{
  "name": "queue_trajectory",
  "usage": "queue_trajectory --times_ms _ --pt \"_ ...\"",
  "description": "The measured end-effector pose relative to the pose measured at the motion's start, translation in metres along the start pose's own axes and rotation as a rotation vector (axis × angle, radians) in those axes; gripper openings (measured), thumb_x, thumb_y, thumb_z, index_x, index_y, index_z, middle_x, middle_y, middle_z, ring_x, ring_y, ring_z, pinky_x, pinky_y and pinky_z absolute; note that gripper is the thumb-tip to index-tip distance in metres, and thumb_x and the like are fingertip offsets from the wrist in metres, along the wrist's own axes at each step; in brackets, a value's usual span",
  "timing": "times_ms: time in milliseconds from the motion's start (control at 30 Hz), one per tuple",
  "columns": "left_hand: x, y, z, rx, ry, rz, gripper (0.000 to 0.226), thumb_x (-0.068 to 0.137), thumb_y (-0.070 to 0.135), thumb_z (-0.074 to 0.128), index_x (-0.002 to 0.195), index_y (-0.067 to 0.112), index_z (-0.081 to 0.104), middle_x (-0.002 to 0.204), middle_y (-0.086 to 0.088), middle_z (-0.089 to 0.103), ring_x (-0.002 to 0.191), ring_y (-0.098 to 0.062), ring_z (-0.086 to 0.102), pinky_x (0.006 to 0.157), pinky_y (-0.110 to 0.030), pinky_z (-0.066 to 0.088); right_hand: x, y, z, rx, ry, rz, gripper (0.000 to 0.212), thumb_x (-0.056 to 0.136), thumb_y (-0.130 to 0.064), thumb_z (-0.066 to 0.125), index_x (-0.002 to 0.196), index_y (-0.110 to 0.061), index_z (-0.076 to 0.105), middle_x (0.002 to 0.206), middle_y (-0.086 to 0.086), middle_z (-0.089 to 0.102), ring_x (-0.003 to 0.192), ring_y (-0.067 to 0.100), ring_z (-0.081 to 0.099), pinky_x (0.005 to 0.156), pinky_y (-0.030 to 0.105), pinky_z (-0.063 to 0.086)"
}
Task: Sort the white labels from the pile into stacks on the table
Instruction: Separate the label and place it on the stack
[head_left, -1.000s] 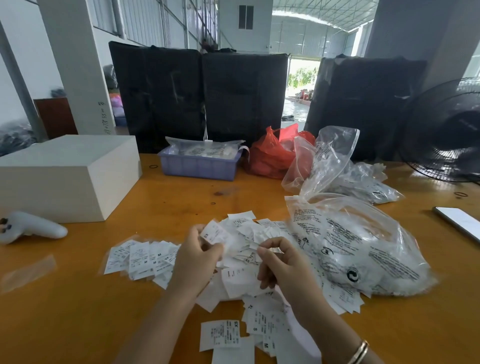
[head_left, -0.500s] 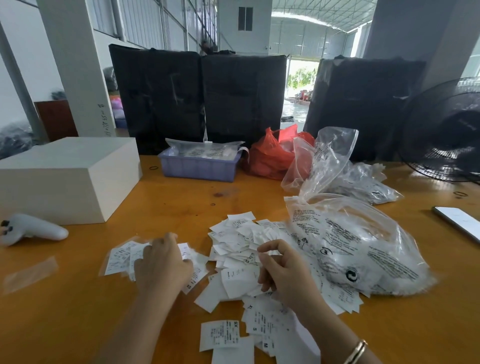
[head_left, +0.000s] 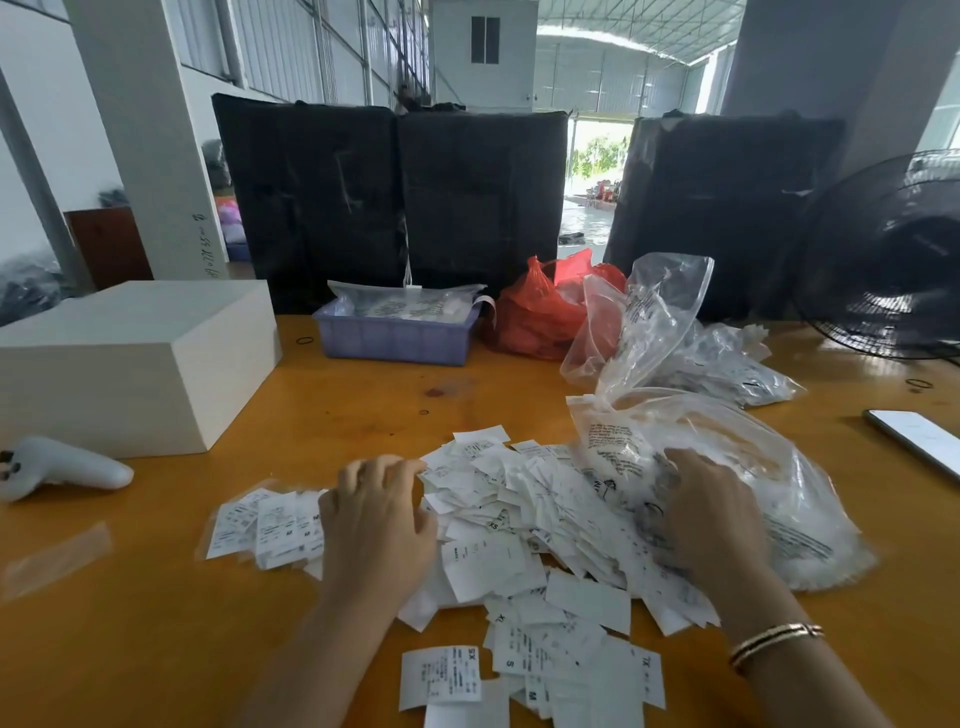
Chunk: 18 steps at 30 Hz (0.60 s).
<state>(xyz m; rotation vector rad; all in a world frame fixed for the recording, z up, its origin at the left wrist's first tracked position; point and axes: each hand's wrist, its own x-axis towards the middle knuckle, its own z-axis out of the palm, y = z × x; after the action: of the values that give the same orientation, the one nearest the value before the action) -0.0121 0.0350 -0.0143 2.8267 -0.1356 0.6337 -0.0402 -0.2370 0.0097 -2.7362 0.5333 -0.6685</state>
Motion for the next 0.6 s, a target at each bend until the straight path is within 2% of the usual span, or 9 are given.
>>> queue_trajectory --times_ms 67,167,400,500,600 --pt "-0.001 0.0 0.001 -0.018 0.012 0.006 0.04 0.091 0.04 0.049 0.131 0.037 0.045 0.136 0.014 0.043 0.129 -0.014 0.03 0.101 -0.031 0.033 -0.001 0.003 0.005 -0.071 -0.068 0.024 0.036 0.092 0.0 0.039 0.119 -0.015 0.059 0.107 0.009 0.066 0.092 0.027 0.06 0.074 0.032 0.047" --pt "-0.001 0.0 0.002 -0.038 0.012 0.013 0.038 0.091 0.039 0.05 0.129 0.037 0.047 0.133 0.014 0.045 0.127 -0.014 0.032 0.099 -0.03 0.034 0.0 0.004 0.008 -0.031 -0.034 0.032 0.037 0.09 0.002 0.043 0.116 -0.016 0.063 0.102 0.008 0.067 0.088 0.026 0.059 0.069 0.031 0.046" --pt "-0.002 0.001 0.004 -0.051 0.026 0.02 0.037 0.091 0.038 0.05 0.128 0.036 0.049 0.131 0.014 0.048 0.126 -0.015 0.033 0.097 -0.031 0.034 0.001 0.006 0.013 0.074 0.077 0.019 0.039 0.09 0.004 0.051 0.124 -0.011 0.062 0.107 0.012 0.067 0.1 0.03 0.052 0.087 0.042 0.045" --pt "-0.002 0.002 0.003 -0.053 0.025 0.022 0.037 0.092 0.039 0.049 0.128 0.036 0.049 0.131 0.015 0.048 0.126 -0.014 0.032 0.096 -0.03 0.033 0.002 0.006 0.014 0.157 0.144 -0.004 0.031 0.09 0.001 0.054 0.117 -0.007 0.067 0.102 0.011 0.067 0.099 0.029 0.053 0.09 0.042 0.041" --pt "-0.001 0.001 0.003 -0.059 0.027 0.028 0.037 0.092 0.039 0.05 0.128 0.036 0.049 0.13 0.015 0.049 0.127 -0.014 0.032 0.097 -0.03 0.033 0.0 0.005 0.011 0.212 0.234 -0.041 0.017 0.087 -0.001 0.062 0.101 -0.006 0.07 0.098 0.011 0.068 0.098 0.031 0.055 0.088 0.04 0.037"
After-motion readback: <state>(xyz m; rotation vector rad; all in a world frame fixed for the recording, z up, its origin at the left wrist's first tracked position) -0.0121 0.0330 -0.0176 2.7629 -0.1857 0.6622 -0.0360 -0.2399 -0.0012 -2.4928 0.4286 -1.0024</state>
